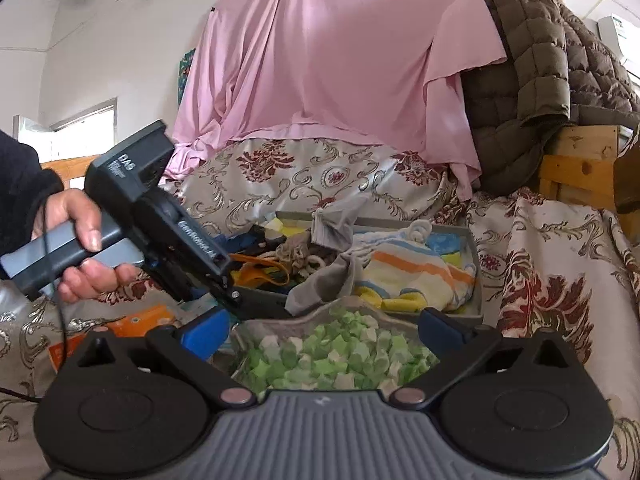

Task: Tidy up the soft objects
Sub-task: 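Lift the striped packet with the left tool and carry it over the tray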

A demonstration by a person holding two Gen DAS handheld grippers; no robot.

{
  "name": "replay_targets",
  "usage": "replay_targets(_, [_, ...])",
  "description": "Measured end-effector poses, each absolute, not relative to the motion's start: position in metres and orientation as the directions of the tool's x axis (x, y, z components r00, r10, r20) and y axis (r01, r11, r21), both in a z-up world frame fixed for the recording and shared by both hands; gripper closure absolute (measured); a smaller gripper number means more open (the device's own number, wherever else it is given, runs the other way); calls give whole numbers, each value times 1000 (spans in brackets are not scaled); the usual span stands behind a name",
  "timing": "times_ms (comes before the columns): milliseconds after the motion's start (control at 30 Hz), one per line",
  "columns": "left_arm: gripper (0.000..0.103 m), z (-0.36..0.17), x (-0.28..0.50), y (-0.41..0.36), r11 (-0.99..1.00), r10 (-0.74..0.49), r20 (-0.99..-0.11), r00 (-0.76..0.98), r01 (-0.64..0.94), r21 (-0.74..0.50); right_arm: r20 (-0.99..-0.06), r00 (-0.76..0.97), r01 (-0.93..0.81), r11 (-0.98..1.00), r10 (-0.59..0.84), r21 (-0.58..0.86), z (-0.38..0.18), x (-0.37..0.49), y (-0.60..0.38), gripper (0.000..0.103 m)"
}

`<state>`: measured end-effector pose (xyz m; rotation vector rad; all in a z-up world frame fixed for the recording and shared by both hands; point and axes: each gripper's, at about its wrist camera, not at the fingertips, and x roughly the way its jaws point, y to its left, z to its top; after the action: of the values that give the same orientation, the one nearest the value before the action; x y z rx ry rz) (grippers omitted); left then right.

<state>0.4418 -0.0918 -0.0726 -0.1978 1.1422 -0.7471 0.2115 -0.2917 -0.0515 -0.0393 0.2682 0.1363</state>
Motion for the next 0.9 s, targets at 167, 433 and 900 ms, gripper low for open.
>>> replay_targets(167, [57,-73,441,-86,707,-669,-714,207,476,-524,-266,955,-142,990,131,-25,-48,217,-288,0])
replay_targets(433, [57,-65,438,-78,671,-703,-681,205,510,-539,-251,961,-132,990,118,-40,-34,235,-279,0])
replay_targets(900, [57,-30,462,-51,656,-754,-525,395,498,-567,-287,956,116,979,-64,168,22,304,-336,0])
